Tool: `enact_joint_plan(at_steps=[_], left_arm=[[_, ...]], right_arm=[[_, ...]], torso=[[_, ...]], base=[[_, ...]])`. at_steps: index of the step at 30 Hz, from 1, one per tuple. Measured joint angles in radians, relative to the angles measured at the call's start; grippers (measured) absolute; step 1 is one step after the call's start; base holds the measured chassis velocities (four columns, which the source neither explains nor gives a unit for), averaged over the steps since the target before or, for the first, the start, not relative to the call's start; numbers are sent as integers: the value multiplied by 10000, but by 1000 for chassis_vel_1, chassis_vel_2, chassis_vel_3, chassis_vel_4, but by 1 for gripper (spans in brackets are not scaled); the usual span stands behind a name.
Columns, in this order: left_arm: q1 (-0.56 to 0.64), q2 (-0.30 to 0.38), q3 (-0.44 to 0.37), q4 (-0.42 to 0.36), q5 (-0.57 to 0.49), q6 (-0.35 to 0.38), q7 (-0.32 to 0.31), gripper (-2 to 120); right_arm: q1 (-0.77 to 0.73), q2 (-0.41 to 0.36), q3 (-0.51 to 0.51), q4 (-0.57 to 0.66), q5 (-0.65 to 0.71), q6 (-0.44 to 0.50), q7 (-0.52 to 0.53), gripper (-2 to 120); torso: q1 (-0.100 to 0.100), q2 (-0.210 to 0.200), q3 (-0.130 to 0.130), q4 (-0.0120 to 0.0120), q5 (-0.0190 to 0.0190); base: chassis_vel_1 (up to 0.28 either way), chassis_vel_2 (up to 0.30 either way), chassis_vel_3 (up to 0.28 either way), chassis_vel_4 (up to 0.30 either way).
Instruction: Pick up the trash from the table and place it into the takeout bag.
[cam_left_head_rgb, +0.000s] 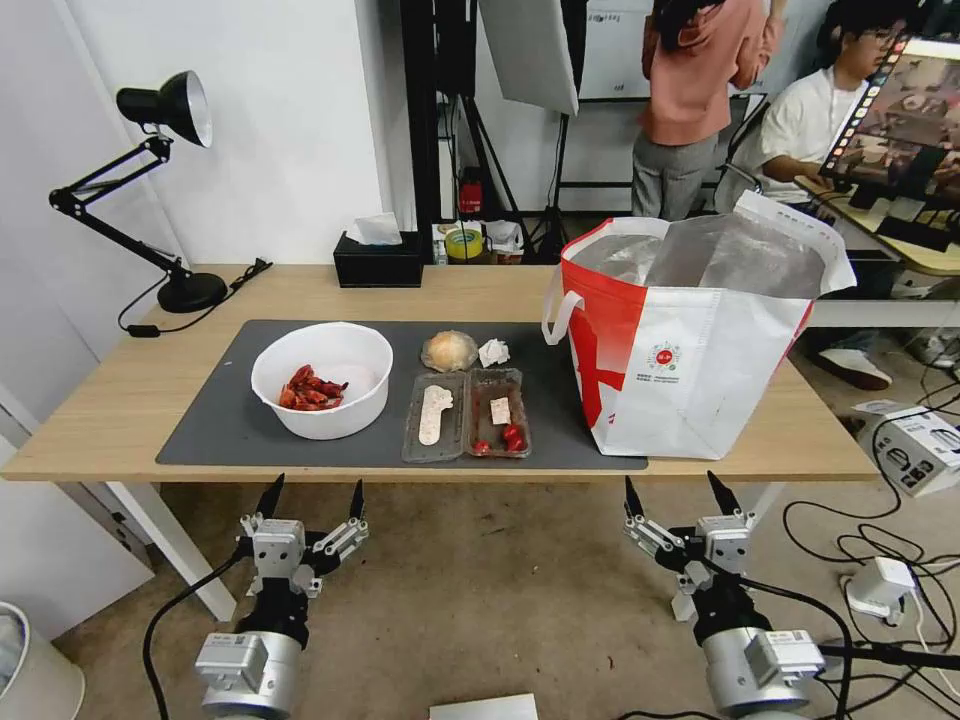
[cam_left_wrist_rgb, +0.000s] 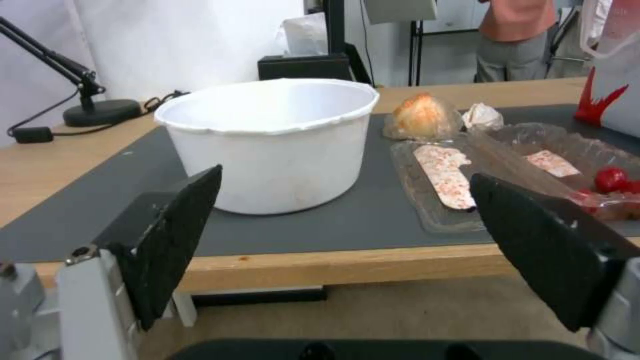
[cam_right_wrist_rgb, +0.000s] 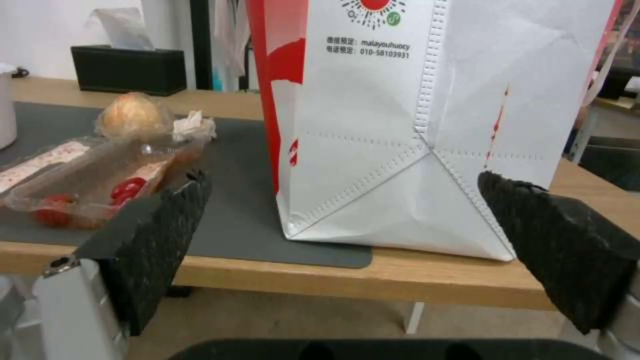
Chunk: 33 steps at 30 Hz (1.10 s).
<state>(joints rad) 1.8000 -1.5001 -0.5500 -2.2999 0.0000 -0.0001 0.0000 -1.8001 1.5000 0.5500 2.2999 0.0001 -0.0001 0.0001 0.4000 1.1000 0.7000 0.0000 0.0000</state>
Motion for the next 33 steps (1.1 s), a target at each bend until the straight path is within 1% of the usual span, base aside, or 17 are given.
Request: enact_joint_plan(at_steps=[16, 18, 19, 22, 23, 26, 27, 28, 29, 30, 32, 33], left_arm=[[-2, 1, 0, 0, -9, 1, -1, 100], [-64, 40, 5, -29, -170, 181, -59, 100], [-64, 40, 5, -29, -170, 181, -59, 100], [-387, 242, 49, -313, -888, 1060, -373, 100], [-387, 242, 49, -313, -888, 1060, -373, 100], [-800, 506, 104, -672, -1838, 2229, -778, 100], [-800, 506, 104, -672, -1838, 2229, -778, 100], [-918, 581, 123, -767, -2100, 2549, -889, 100], [-918, 581, 123, -767, -2100, 2549, -889, 100], [-1103, 697, 146, -927, -2517, 3065, -1066, 100], [-1332, 842, 181, -1119, -3038, 3711, -1284, 100], [-1332, 842, 181, -1119, -3038, 3711, -1284, 100]], right_arm=[[11, -39, 3, 0, 34, -36, 3, 100], [150, -439, 85, 126, 406, -476, 98, 100], [150, -439, 85, 126, 406, -476, 98, 100], [491, -1313, 294, 452, 1251, -1462, 336, 100], [491, -1313, 294, 452, 1251, -1462, 336, 100], [873, -2363, 532, 831, 2253, -2635, 617, 100], [873, -2363, 532, 831, 2253, -2635, 617, 100], [983, -2646, 601, 934, 2526, -2960, 692, 100], [983, -2646, 601, 934, 2526, -2960, 692, 100], [1152, -3106, 711, 1100, 2968, -3475, 816, 100], [1377, -3683, 840, 1309, 3515, -4119, 968, 100], [1377, -3683, 840, 1309, 3515, -4119, 968, 100]], torso=[[0, 0, 0, 0, 0], [-1, 0, 0, 0, 0], [-1, 0, 0, 0, 0], [0, 0, 0, 0, 1], [0, 0, 0, 0, 1], [0, 0, 0, 0, 2], [0, 0, 0, 0, 2], [-1, 0, 1, -1, 2], [-1, 0, 1, -1, 2], [0, 0, 1, 0, 2], [0, -1, 1, 0, 2], [0, -1, 1, 0, 2]], base=[[0, 0, 0, 0], [0, 0, 0, 0], [0, 0, 0, 0], [0, 0, 0, 0], [0, 0, 0, 0], [0, 0, 0, 0], [0, 0, 0, 0], [0, 0, 0, 0], [0, 0, 0, 0], [0, 0, 0, 0], [0, 0, 0, 0], [0, 0, 0, 0]])
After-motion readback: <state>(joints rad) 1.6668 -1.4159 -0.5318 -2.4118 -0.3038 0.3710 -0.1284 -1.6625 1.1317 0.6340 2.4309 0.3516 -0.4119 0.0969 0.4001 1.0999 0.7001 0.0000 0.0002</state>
